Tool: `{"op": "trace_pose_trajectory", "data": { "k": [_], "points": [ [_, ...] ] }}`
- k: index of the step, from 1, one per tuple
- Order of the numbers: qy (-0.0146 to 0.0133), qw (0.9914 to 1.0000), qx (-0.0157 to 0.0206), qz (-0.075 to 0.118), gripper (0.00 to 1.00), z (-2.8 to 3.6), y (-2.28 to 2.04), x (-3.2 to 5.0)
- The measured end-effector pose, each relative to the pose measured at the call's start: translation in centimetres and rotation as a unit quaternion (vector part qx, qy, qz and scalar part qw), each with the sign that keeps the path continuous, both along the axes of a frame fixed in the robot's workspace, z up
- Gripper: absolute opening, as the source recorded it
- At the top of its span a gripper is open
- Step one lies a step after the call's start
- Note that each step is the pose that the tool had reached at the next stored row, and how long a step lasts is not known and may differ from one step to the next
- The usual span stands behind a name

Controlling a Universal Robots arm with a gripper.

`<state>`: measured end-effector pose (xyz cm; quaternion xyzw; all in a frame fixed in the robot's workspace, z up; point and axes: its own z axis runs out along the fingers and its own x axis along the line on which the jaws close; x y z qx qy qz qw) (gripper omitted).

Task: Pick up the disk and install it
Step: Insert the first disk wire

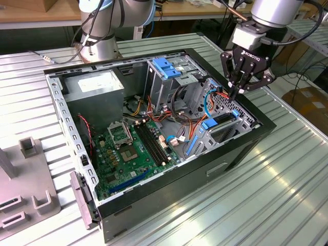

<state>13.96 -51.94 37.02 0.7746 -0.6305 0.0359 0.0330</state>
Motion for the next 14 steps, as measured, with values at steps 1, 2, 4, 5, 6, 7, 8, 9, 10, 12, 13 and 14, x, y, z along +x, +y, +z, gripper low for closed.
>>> {"op": "trace_pose_trajectory", "data": {
  "k": [1, 2, 4, 5, 6, 7, 8, 9, 10, 12, 13, 14],
  "points": [
    [0.0000, 1.00000, 0.0000, 0.000, 0.16, 0.00, 0.00, -0.01],
    [0.0000, 1.00000, 0.0000, 0.000, 0.16, 0.00, 0.00, -0.01],
    [0.0000, 1.00000, 0.0000, 0.000, 0.16, 0.00, 0.00, -0.01],
    [0.0000, 1.00000, 0.0000, -0.001, 0.16, 0.00, 0.00, -0.01],
    [0.0000, 0.99999, 0.0000, -0.005, 0.16, 0.00, 0.00, -0.02],
    [0.0000, 0.99994, 0.0000, -0.011, 0.16, 0.00, 0.00, -0.02],
    [0.0000, 0.99982, -0.0001, -0.019, 0.16, 0.00, 0.00, -0.02],
    [0.0000, 0.99962, -0.0001, -0.028, 0.16, 0.00, 0.00, -0.01],
    [0.0000, 0.99935, -0.0001, -0.036, 0.16, -0.01, 0.00, -0.01],
    [0.0000, 0.99858, 0.0000, -0.053, 0.16, -0.04, 0.00, -0.04],
    [0.0000, 0.99852, 0.0002, -0.054, 0.16, -0.07, 0.00, -0.17],
    [0.0001, 0.99849, 0.0000, -0.055, 0.16, -0.06, -0.01, -0.31]
  ]
}}
